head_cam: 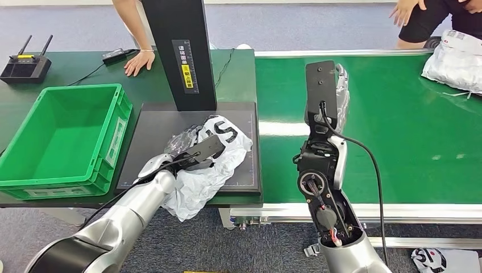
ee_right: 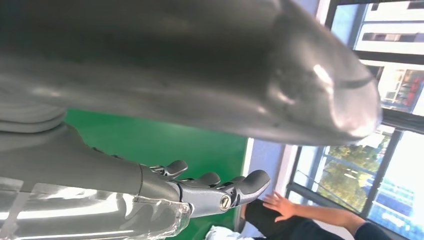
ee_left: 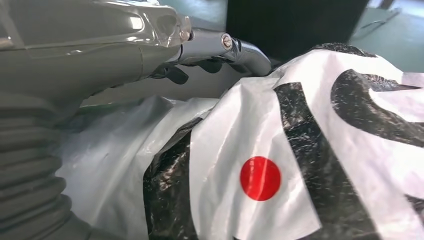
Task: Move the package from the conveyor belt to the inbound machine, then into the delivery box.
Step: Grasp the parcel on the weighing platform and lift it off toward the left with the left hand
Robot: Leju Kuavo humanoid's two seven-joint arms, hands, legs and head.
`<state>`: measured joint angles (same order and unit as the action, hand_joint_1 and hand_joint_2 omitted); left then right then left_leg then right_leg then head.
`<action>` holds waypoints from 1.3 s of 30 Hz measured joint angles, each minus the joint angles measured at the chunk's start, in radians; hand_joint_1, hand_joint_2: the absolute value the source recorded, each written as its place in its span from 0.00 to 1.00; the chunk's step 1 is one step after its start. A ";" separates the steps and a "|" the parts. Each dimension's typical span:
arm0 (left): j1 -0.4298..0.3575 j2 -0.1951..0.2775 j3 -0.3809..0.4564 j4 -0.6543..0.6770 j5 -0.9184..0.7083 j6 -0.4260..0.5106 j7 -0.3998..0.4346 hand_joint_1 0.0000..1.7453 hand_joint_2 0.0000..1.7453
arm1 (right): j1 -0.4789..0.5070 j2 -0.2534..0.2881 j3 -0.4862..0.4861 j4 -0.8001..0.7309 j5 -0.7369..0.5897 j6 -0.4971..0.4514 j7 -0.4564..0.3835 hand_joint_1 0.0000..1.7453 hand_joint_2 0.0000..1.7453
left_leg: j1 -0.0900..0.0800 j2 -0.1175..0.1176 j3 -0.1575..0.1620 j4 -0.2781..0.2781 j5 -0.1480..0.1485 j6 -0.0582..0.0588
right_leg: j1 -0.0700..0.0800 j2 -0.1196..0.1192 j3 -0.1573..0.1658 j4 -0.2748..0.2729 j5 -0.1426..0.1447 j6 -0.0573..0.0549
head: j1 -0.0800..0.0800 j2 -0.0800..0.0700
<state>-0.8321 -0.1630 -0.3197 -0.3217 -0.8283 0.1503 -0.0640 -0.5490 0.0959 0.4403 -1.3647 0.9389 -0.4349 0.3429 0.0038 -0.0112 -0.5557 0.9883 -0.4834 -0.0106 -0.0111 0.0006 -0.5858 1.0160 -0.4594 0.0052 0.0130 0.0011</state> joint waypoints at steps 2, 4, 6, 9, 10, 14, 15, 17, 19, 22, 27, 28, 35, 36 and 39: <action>-0.003 0.006 0.001 0.006 0.003 -0.004 0.016 0.00 1.00 | 0.005 -0.001 0.009 -0.014 0.004 0.004 0.000 0.00 0.00 | 0.000 0.000 0.000 0.000 0.000 0.000 | 0.000 0.000 0.000 0.000 0.000 0.000 | 0.000 0.000; -0.004 0.015 0.004 0.012 0.006 -0.005 0.033 0.00 1.00 | 0.013 -0.006 0.021 -0.030 0.014 0.008 0.000 0.00 0.00 | 0.000 0.001 0.001 0.000 0.000 0.000 | 0.000 0.001 0.001 0.000 0.000 0.000 | 0.000 0.000; -0.003 0.029 0.010 0.018 0.011 -0.006 0.055 0.00 1.00 | 0.027 -0.013 0.035 -0.052 0.029 0.013 0.000 0.00 0.00 | 0.000 0.001 0.003 -0.001 0.000 0.000 | 0.000 0.001 0.003 0.000 0.000 0.000 | 0.000 0.000; -0.003 0.048 0.023 0.023 0.015 -0.006 0.080 0.00 1.00 | 0.048 -0.021 0.055 -0.083 0.049 0.021 0.000 0.00 0.00 | 0.000 0.001 0.005 -0.001 -0.001 0.000 | 0.001 0.001 0.005 0.000 0.000 -0.001 | 0.000 0.000; -0.002 0.054 0.028 0.025 0.017 -0.004 0.088 0.00 1.00 | 0.055 -0.023 0.062 -0.093 0.058 0.025 0.000 0.00 0.00 | 0.001 0.001 0.006 -0.001 -0.001 0.000 | 0.001 0.001 0.006 0.000 0.000 -0.001 | 0.000 0.000; 0.000 0.075 0.051 0.030 0.028 0.003 0.120 0.48 1.00 | 0.077 -0.033 0.088 -0.124 0.094 0.034 0.000 0.00 0.00 | 0.001 0.003 0.009 -0.002 -0.001 0.000 | 0.001 0.002 0.010 0.000 -0.001 -0.001 | 0.000 0.000; 0.000 0.080 0.058 0.031 0.032 0.002 0.130 0.73 1.00 | 0.080 -0.035 0.095 -0.129 0.102 0.034 0.000 0.00 0.00 | 0.001 0.003 0.010 -0.002 -0.001 0.000 | 0.001 0.003 0.011 0.000 -0.001 -0.001 | 0.000 0.000; 0.002 0.090 0.074 0.035 0.041 0.001 0.146 0.99 1.00 | 0.083 -0.039 0.107 -0.137 0.113 0.035 0.000 0.00 0.00 | 0.001 0.004 0.012 -0.002 -0.001 0.000 | 0.001 0.003 0.013 0.000 -0.001 -0.001 | 0.000 0.000; 0.005 0.099 0.088 0.038 0.047 0.000 0.153 1.00 1.00 | 0.084 -0.042 0.117 -0.143 0.122 0.035 0.000 0.00 0.00 | 0.001 0.004 0.014 -0.002 -0.002 -0.001 | 0.001 0.003 0.015 0.000 -0.001 -0.001 | 0.000 0.000; 0.008 0.111 0.104 0.039 0.051 -0.003 0.156 1.00 1.00 | 0.084 -0.044 0.131 -0.150 0.135 0.037 0.000 0.00 0.00 | 0.001 0.005 0.017 -0.002 -0.002 -0.001 | 0.001 0.004 0.017 0.000 -0.001 -0.001 | 0.000 0.000; 0.010 0.124 0.127 0.039 0.056 -0.005 0.156 1.00 1.00 | 0.084 -0.045 0.151 -0.156 0.168 0.039 0.000 0.00 0.00 | 0.001 0.005 0.021 -0.002 -0.002 -0.001 | 0.001 0.005 0.021 0.000 -0.001 -0.001 | 0.000 0.000; 0.010 0.126 0.130 0.039 0.056 -0.005 0.156 1.00 1.00 | 0.083 -0.045 0.155 -0.158 0.173 0.040 0.000 0.00 0.00 | 0.001 0.005 0.021 -0.002 -0.002 -0.001 | 0.001 0.005 0.021 0.000 -0.001 -0.001 | 0.000 0.000; 0.016 0.131 0.151 0.039 0.060 0.005 0.136 1.00 1.00 | 0.081 -0.045 0.174 -0.167 0.186 0.043 0.000 0.00 0.00 | 0.001 0.005 0.021 -0.002 -0.003 -0.001 | 0.001 0.005 0.022 0.000 -0.001 -0.001 | 0.000 0.000; 0.018 0.131 0.154 0.039 0.056 0.013 0.120 1.00 1.00 | 0.080 -0.045 0.176 -0.167 0.184 0.045 0.000 0.00 0.00 | 0.001 0.005 0.021 -0.002 -0.003 -0.001 | 0.001 0.005 0.021 0.000 -0.001 -0.001 | 0.000 0.000; 0.023 0.129 0.156 0.039 0.029 0.056 0.043 1.00 1.00 | 0.077 -0.044 0.178 -0.166 0.167 0.051 0.000 0.00 0.00 | 0.001 0.005 0.022 -0.002 -0.002 -0.001 | 0.001 0.005 0.020 0.000 -0.001 -0.001 | 0.000 0.000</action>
<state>-0.8091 -0.0336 -0.1639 -0.2831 -0.7994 0.2059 -0.0208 -0.4721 0.0519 0.6188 -1.5303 1.1056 -0.3834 0.3429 0.0044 -0.0062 -0.5342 0.9863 -0.4857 -0.0120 -0.0102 0.0054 -0.5661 1.0162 -0.4604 0.0040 0.0130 0.0011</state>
